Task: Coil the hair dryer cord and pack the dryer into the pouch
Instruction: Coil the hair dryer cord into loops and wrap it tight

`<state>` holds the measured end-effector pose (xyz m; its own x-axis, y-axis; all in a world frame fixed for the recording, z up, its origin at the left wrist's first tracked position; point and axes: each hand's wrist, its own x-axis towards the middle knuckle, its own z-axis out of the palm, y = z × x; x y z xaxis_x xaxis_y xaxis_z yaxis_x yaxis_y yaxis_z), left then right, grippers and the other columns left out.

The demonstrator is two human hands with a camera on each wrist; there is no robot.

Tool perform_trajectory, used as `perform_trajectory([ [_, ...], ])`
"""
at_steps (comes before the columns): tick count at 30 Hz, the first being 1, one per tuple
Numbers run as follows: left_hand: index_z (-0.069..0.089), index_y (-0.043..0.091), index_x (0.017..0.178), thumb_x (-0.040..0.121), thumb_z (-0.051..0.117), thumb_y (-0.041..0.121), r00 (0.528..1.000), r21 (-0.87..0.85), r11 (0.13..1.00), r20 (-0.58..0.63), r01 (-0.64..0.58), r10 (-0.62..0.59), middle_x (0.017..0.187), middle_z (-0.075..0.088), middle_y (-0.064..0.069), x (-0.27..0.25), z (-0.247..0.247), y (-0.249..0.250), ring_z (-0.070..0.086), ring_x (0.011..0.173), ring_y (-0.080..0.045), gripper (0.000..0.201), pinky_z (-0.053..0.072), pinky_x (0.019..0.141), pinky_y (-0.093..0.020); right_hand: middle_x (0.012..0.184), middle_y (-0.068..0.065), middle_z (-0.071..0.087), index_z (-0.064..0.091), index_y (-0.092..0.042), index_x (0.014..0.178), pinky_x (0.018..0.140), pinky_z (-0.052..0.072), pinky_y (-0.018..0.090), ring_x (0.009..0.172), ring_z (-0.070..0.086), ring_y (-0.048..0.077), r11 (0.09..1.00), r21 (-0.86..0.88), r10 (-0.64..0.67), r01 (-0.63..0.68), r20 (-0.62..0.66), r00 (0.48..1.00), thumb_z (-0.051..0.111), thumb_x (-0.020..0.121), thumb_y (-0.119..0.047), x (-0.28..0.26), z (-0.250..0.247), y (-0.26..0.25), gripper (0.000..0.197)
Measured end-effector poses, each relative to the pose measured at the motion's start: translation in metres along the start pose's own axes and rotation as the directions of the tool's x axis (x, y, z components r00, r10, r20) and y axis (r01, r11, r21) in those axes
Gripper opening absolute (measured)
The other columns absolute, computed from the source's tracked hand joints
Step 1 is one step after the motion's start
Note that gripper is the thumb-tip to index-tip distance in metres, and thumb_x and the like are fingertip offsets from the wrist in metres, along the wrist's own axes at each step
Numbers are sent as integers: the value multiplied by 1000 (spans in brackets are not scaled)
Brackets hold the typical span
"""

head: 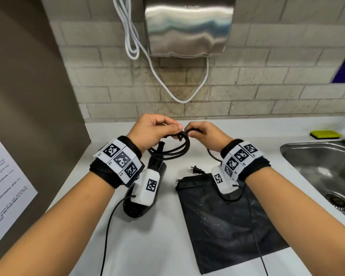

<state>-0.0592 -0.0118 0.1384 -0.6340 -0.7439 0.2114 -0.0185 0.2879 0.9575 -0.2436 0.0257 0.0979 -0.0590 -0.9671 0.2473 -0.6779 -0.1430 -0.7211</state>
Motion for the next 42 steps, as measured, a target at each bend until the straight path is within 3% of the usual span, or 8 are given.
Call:
perform_trajectory([
  [4,66,16,72,84,64,11,999,41,999,-31,12,-10,55,63,6,3,-4,2,40,31,2,13,25,33,-10,59,-24,56,63,-16,103,65,35,6,61,51,-7,988,-152,56,-35,141,988,51,93,-13,-4,-18,-26,16],
  [8,67,19,74,86,61,14,998,4,1000,-52,29,-29,56,65,7,6,-10,0,32,31,-2,14,22,34,-13,73,-17,56,67,-16,96,73,39,20,74,52,4,955,-295,74,-15,190,979,53,93,-22,-4,-19,-36,16],
  [15,60,18,77,84,64,26,996,179,981,26,79,-85,57,62,2,6,-8,5,29,27,-2,11,20,33,-14,69,5,50,57,-4,96,63,33,27,70,47,22,913,-409,-86,-14,-226,970,42,96,-19,1,-14,-46,21],
  [18,59,16,102,89,58,18,987,207,976,131,62,-90,74,67,-5,4,-6,12,36,27,1,13,25,32,-9,58,-5,40,54,-5,92,51,30,27,55,40,15,921,-382,-205,71,-320,925,40,97,-18,-2,-11,-62,19],
  [21,57,11,117,91,53,11,982,227,974,181,16,-58,86,65,-8,5,-3,13,45,34,10,26,28,36,-1,57,-10,39,49,-14,83,49,28,14,53,37,3,945,-292,-258,146,-393,883,41,97,-15,-7,-8,-70,16],
  [27,68,24,93,88,59,12,999,112,994,35,13,-17,68,70,12,12,-12,-2,61,76,3,16,41,69,-7,53,-13,38,50,-13,78,49,30,16,48,40,3,962,-64,-267,267,-447,854,40,89,-22,-22,3,-65,17],
  [37,65,6,107,92,53,9,990,1,1000,-140,-19,19,49,64,14,12,-12,-4,57,50,8,20,33,46,-2,53,-14,40,53,-16,79,54,30,11,53,38,1,948,104,-244,302,-375,895,45,86,-13,-36,22,-46,11],
  [42,64,0,101,93,50,10,984,-50,999,-175,0,-9,52,62,6,8,-8,4,46,33,4,19,28,37,-4,57,-11,36,53,0,81,54,29,15,54,34,6,937,23,-322,349,-335,885,46,87,-8,-36,40,-42,12],
])
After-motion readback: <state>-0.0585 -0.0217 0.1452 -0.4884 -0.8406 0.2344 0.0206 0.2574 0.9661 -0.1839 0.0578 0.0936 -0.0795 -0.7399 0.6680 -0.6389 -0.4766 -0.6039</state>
